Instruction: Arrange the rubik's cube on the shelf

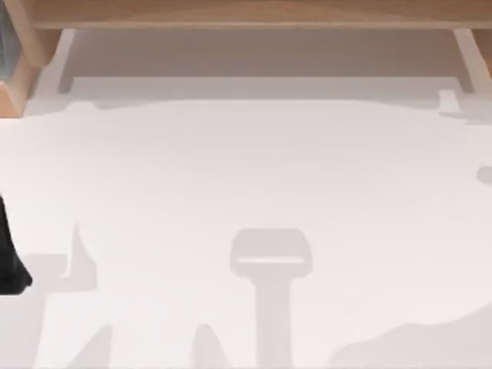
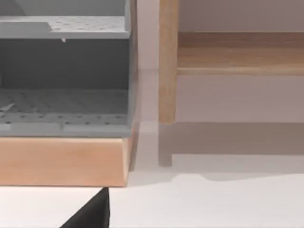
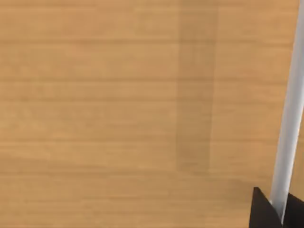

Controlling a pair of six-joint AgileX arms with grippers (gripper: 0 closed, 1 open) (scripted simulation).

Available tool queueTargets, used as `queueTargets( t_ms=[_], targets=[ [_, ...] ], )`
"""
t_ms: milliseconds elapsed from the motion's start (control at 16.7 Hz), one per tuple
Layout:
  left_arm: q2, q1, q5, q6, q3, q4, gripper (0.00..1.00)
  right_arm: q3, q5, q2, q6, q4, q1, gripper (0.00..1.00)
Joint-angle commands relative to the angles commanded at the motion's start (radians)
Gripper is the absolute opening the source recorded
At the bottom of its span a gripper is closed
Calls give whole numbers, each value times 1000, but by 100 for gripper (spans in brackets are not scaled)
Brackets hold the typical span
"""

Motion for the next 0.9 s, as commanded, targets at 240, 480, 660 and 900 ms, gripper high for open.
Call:
queueTargets(
  t_ms=[240, 480, 660, 900],
  targets=[
    [0, 0, 0, 0, 0, 0, 100, -39, -16, -30, 0, 31, -19, 0],
    [0, 0, 0, 0, 0, 0, 100, -52, -20, -35, -2, 40, -19, 0],
    [0, 0, 0, 0, 0, 0, 100, -146, -53, -71, -3, 93, -51, 0],
    [0, 0, 0, 0, 0, 0, 100, -272, -99, -124, 1, 168, -96, 0]
  ],
)
